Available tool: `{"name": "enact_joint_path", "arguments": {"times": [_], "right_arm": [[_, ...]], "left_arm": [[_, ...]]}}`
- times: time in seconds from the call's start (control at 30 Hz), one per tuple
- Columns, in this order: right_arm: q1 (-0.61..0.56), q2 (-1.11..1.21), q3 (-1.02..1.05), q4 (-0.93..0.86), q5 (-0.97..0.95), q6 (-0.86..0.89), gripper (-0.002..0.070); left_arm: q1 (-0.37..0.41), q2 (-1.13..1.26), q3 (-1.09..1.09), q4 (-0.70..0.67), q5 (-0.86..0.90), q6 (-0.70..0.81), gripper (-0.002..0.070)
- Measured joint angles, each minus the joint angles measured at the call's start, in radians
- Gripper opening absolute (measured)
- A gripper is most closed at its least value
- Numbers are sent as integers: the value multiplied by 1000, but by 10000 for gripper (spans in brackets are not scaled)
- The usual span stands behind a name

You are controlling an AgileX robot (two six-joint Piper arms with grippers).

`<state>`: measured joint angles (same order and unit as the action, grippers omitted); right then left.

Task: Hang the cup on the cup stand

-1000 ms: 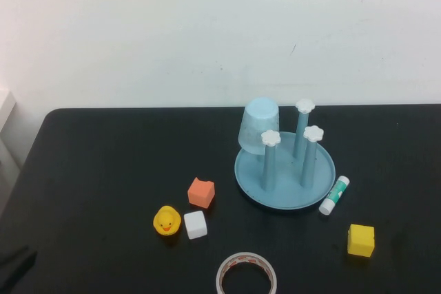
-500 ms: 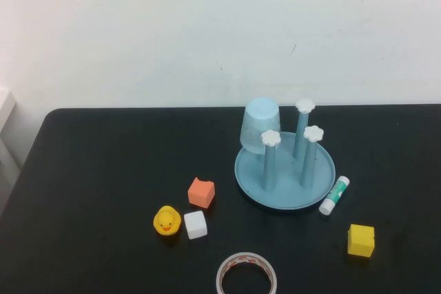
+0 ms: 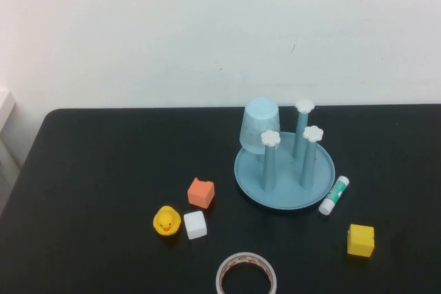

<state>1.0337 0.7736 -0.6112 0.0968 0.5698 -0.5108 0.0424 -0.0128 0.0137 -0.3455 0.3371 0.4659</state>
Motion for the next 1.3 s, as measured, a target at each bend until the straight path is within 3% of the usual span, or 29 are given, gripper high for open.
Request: {"name": "enact_joint_path", "arguments": {"times": [0.43, 0.77, 1.3], "right_arm": [[0, 0, 0, 2, 0, 0, -1], [0, 0, 0, 2, 0, 0, -1], [0, 0, 0, 3, 0, 0, -1]], "left_arm": [[0, -2, 0, 37, 2, -1, 0], [0, -2, -2, 227, 2, -363, 0], [-51, -2, -2, 338, 2, -458, 0]]}}
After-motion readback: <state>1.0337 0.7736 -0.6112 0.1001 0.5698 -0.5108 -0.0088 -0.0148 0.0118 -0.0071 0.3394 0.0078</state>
